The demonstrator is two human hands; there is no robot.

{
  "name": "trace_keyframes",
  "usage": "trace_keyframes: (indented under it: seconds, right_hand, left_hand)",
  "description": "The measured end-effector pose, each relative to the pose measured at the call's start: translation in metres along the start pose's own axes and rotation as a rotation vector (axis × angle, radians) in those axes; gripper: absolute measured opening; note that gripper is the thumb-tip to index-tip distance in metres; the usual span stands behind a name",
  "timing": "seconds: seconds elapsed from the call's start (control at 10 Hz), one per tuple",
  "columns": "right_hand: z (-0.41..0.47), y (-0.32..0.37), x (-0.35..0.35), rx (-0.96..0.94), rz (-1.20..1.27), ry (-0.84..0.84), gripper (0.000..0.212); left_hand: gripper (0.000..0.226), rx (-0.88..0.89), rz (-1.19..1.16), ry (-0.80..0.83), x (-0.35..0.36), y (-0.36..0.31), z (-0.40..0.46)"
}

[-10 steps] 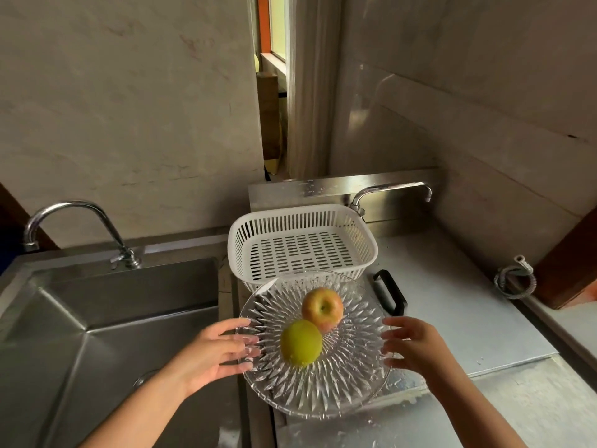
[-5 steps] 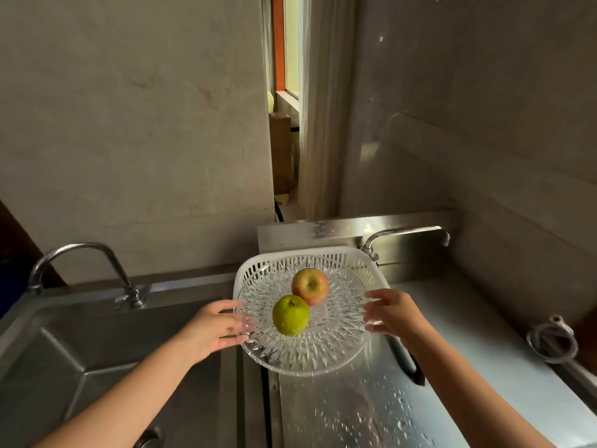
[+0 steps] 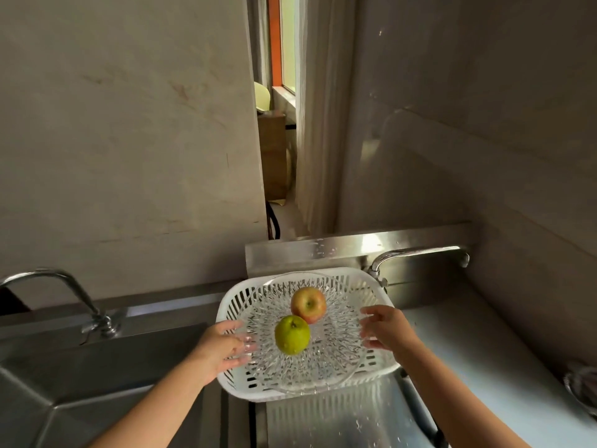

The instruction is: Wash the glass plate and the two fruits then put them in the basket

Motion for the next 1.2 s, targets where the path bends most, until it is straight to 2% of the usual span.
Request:
trace_keyframes:
  seconds: [0.6, 0.9, 1.2]
  right_hand:
    - [0.023, 0.000, 0.004, 0.028, -0.044, -0.018, 0.044]
    - [0.023, -0.008, 0.000, 0.077, -0.014, -0.024, 0.045]
    - [-0.009, 0.011, -0.010, 0.058, -0.144, 0.010, 0.046]
  left_hand:
    - [0.043, -0.036, 0.000, -0.033, 0.008, 0.005, 0.023]
    - [0.053, -0.028, 0.008, -0.004, 0.003, -0.006, 0.011]
    - [0.056, 0.031, 0.132, 0.014, -0.012, -0.038, -0.026]
Point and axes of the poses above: each hand's wrist, its own z-axis towards the middle knuckle, its own x-axis out of the palm, y = z × x, the point moved 3 cm from there along z, towards the middle knuckle, and after that the axes turned 11 degrees about x, right-handed, at the moved point
